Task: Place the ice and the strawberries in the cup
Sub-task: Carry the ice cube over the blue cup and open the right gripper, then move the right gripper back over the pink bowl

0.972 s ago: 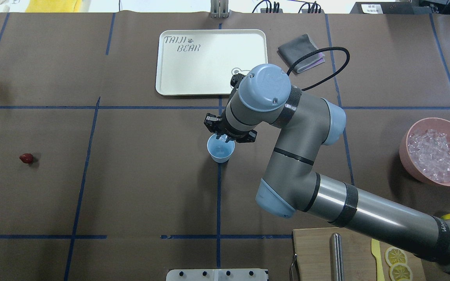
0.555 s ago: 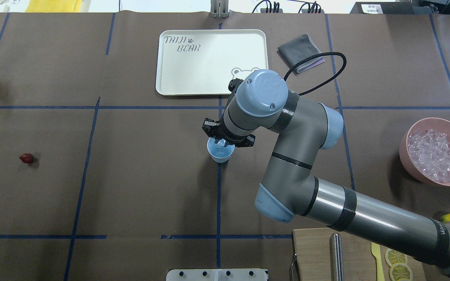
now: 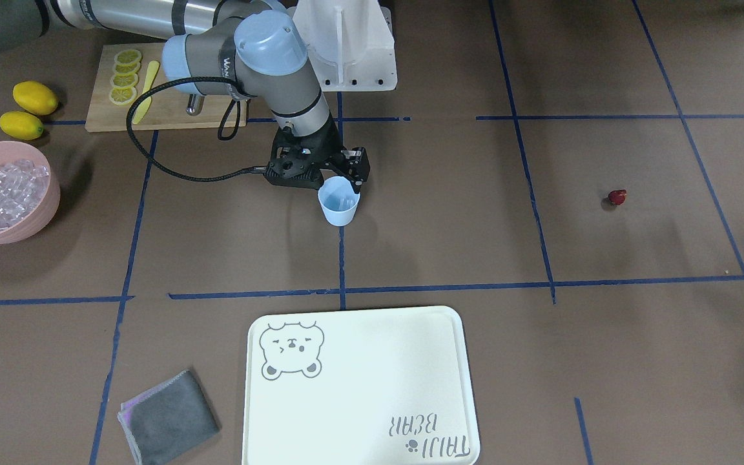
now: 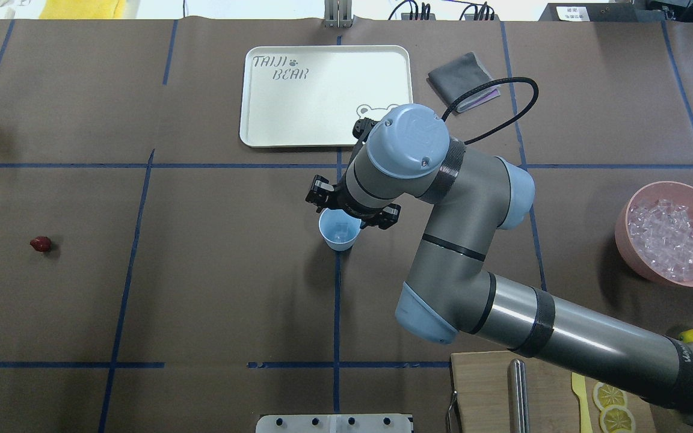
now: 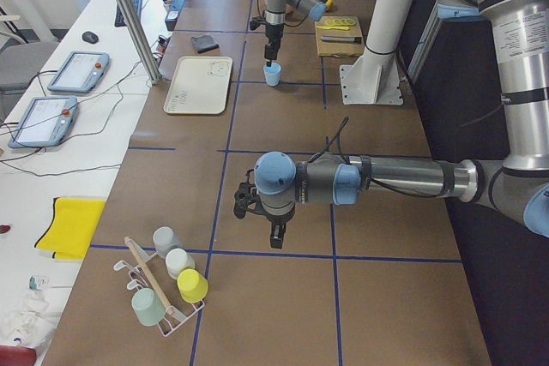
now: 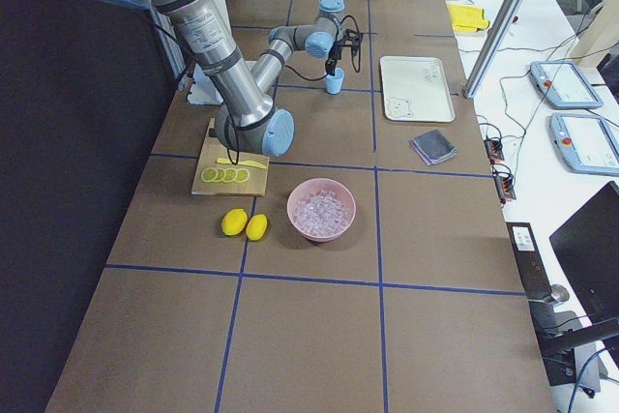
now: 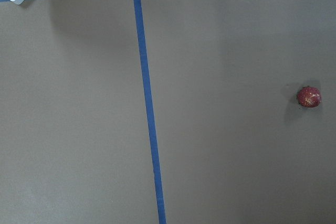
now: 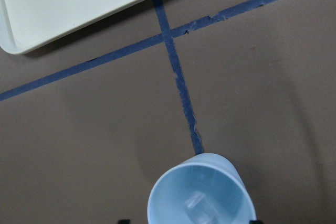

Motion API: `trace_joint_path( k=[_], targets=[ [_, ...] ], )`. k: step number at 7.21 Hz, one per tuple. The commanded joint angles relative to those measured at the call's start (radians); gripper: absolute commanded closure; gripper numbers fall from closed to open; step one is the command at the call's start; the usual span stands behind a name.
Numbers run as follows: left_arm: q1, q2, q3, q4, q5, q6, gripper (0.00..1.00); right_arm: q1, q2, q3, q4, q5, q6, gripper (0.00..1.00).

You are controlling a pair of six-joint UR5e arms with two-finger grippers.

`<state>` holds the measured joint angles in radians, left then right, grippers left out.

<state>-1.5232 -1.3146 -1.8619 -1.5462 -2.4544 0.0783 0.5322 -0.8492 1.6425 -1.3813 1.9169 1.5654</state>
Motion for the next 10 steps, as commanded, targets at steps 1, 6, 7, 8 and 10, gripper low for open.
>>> trace_joint_path(
  k=[1,6,7,8,10],
  targets=[
    [0.0,0.0,0.001,0.0,0.0,0.0,0.0,0.029,-0.033,0.057,-0.007,0.013,-0.004,0.15],
    [0.002,0.0,0.001,0.0,0.0,-0.002,0.0,0.345,-0.529,0.396,-0.041,0.237,-0.427,0.19],
    [0.0,0.0,0.001,-0.002,0.0,0.0,0.0,0.391,-0.632,0.422,-0.041,0.237,-0.587,0.19],
    [0.0,0.0,0.0,-0.002,-0.002,0.0,0.0,0.422,-0.737,0.433,-0.032,0.237,-0.763,0.19],
    [0.0,0.0,-0.003,0.0,-0.002,-0.002,0.0,0.521,-0.862,0.427,-0.028,0.238,-1.023,0.19]
  ],
)
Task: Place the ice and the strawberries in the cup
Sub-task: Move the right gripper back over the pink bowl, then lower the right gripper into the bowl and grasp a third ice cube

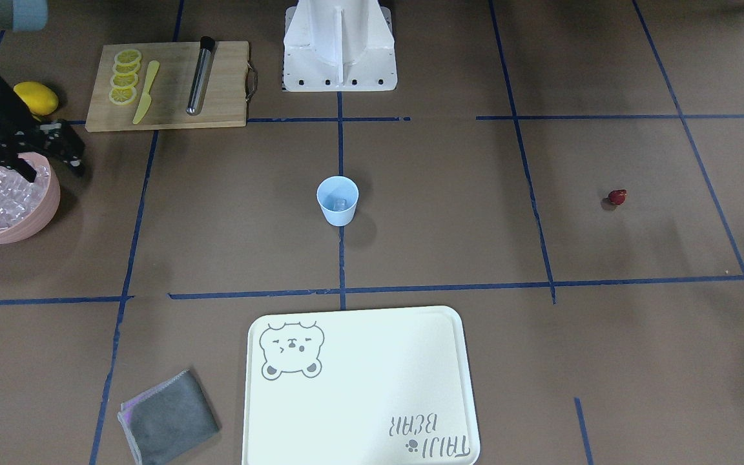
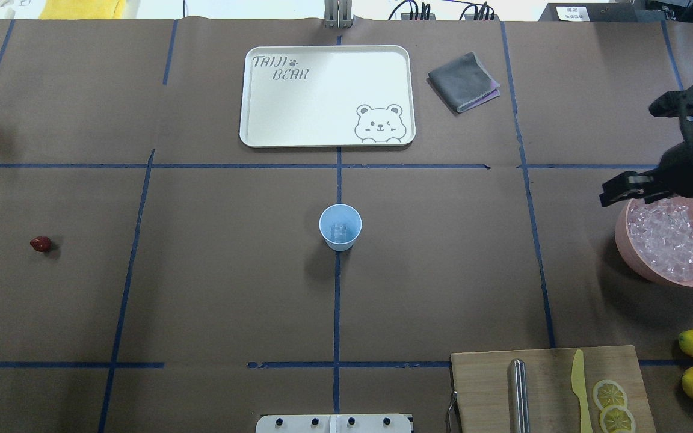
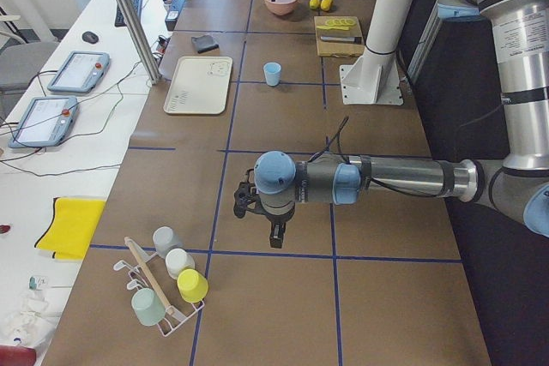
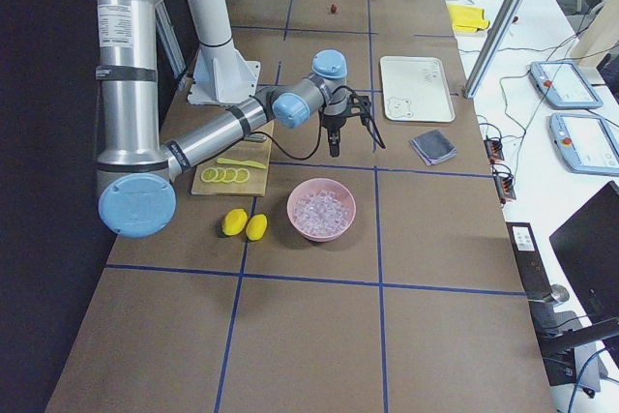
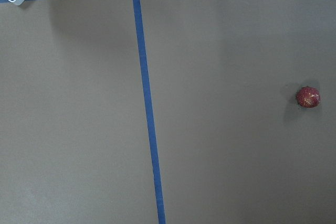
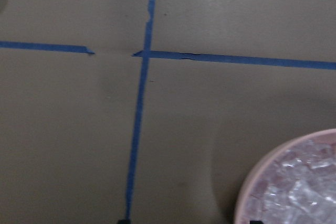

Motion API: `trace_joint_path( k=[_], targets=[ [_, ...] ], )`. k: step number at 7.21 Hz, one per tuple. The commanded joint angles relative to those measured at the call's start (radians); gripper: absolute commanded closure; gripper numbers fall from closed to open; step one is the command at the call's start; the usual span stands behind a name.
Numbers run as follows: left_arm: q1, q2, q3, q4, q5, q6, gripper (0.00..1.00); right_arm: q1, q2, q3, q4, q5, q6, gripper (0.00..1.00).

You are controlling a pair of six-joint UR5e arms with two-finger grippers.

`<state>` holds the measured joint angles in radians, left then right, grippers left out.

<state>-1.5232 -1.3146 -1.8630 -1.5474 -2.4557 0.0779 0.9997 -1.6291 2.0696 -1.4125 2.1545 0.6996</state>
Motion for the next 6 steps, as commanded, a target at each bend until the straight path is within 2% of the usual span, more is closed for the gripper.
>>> trace_joint_path(
  k=[1,2,4,6],
  targets=[
    [0.0,0.0,-0.004,0.001,0.0,-0.001,0.0,0.088,-0.113,-0.025,0.003,-0.001,-0.264,0.18],
    [0.0,0.0,-0.004,0.001,0.0,-0.001,0.0,0.105,-0.112,-0.075,0.006,-0.007,-0.323,0.18],
    [0.001,0.002,-0.013,0.001,0.0,-0.001,0.0,0.102,-0.066,-0.143,0.007,-0.008,-0.322,0.17],
    [0.001,0.009,-0.021,0.001,0.0,-0.001,0.0,0.1,-0.045,-0.169,0.007,-0.007,-0.319,0.16]
  ],
)
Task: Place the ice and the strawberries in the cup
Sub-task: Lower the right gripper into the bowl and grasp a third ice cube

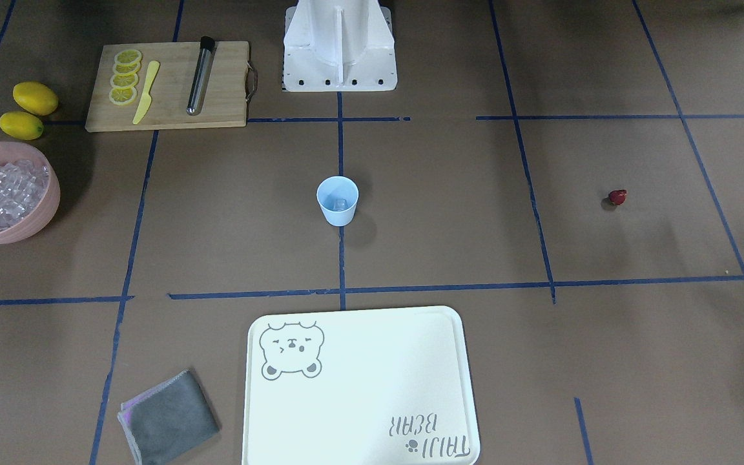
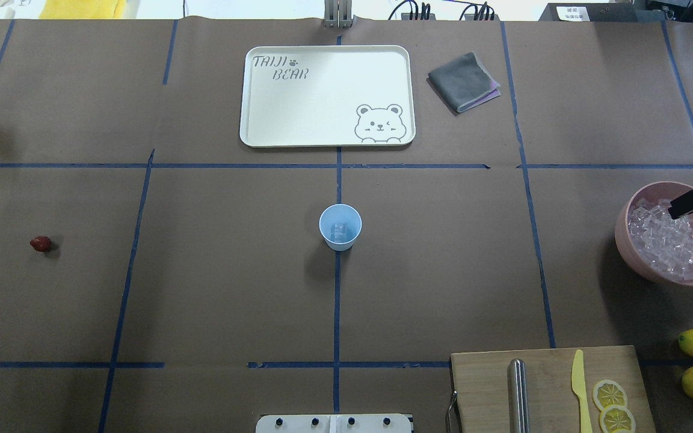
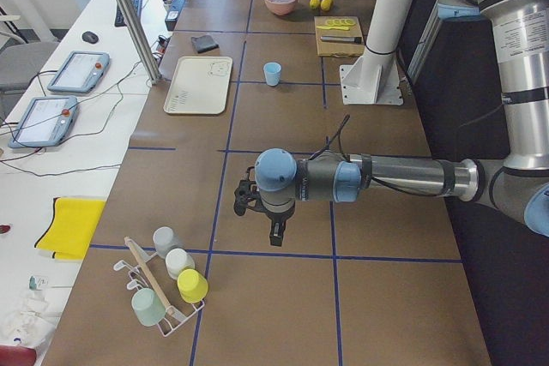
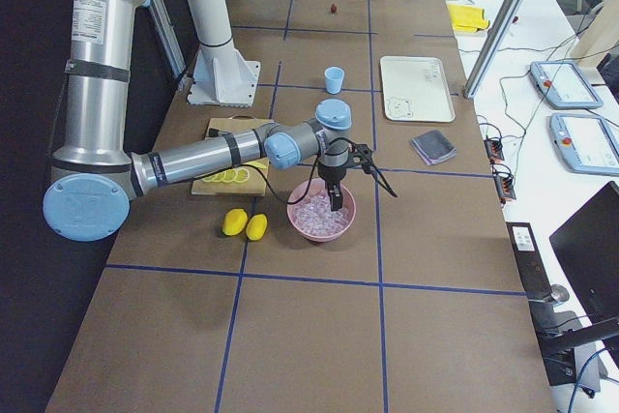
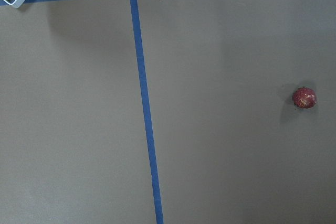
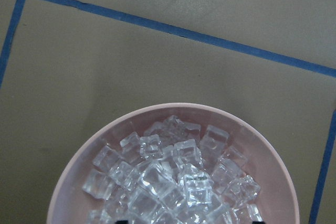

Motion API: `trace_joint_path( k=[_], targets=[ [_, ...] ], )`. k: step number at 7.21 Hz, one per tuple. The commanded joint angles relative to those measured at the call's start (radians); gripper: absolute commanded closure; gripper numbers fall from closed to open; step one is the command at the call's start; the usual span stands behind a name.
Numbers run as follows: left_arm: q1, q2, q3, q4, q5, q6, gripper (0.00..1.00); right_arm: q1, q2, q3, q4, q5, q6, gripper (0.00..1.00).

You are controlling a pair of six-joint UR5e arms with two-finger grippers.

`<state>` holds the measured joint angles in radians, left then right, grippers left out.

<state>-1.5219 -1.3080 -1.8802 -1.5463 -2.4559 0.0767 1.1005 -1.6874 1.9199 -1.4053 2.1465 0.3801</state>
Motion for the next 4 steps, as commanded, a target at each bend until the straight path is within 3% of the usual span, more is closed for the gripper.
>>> trace_joint_path(
  k=[1,4],
  targets=[
    [0.0,0.003,-0.003,0.0,0.0,0.0,0.0,-0.001,0.014,-0.03,0.0,0.001,-0.004,0.16],
    [0.0,0.003,-0.008,0.0,0.0,0.0,0.0,-0.022,0.011,-0.088,0.051,0.004,-0.004,0.17]
  ],
)
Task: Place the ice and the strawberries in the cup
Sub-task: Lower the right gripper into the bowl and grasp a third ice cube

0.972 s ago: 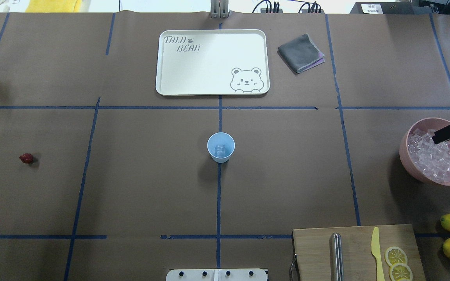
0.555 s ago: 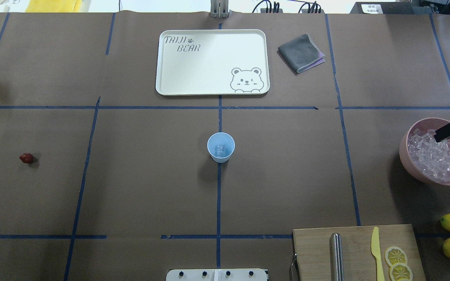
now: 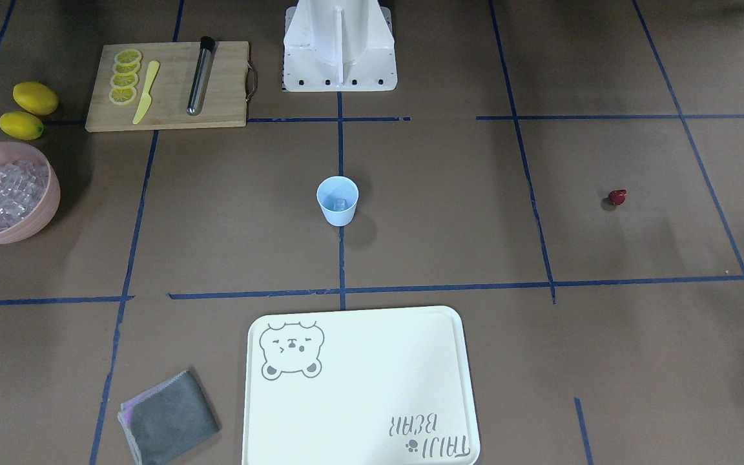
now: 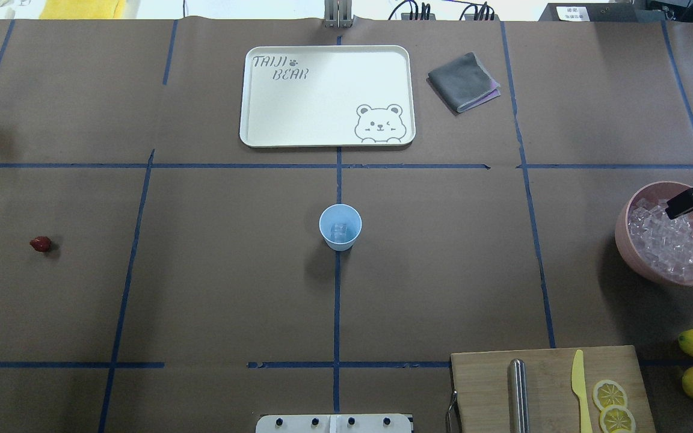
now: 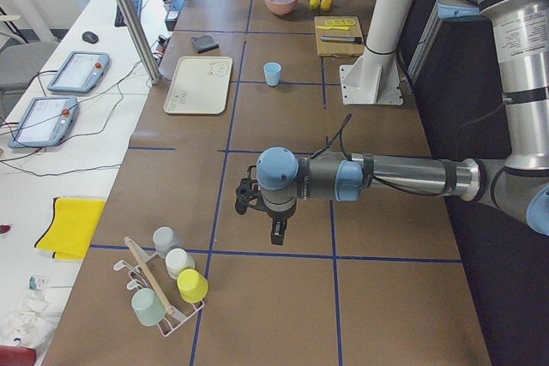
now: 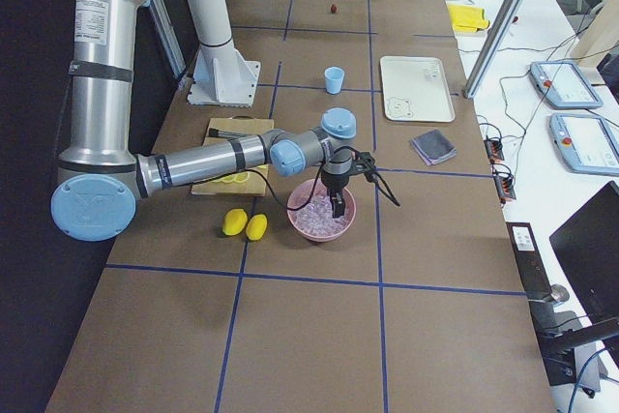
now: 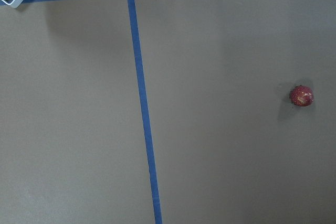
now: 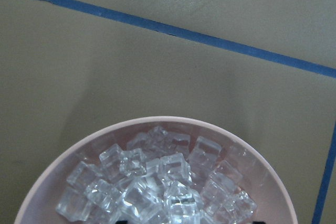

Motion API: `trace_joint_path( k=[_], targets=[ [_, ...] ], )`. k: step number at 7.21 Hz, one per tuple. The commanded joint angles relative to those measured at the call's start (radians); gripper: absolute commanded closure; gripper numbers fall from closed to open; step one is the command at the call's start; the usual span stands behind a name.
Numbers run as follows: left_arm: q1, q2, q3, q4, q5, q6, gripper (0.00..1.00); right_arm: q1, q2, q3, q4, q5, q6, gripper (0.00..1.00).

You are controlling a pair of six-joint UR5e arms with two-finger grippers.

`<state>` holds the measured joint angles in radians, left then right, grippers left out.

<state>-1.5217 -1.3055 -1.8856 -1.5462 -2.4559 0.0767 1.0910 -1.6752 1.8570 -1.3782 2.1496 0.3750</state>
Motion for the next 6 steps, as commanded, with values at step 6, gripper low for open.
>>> trace_joint_path(
  k=[6],
  targets=[
    [0.0,0.0,-0.006,0.0,0.0,0.0,0.0,-0.042,-0.001,-0.028,0.025,0.001,0.002,0.3]
  ],
)
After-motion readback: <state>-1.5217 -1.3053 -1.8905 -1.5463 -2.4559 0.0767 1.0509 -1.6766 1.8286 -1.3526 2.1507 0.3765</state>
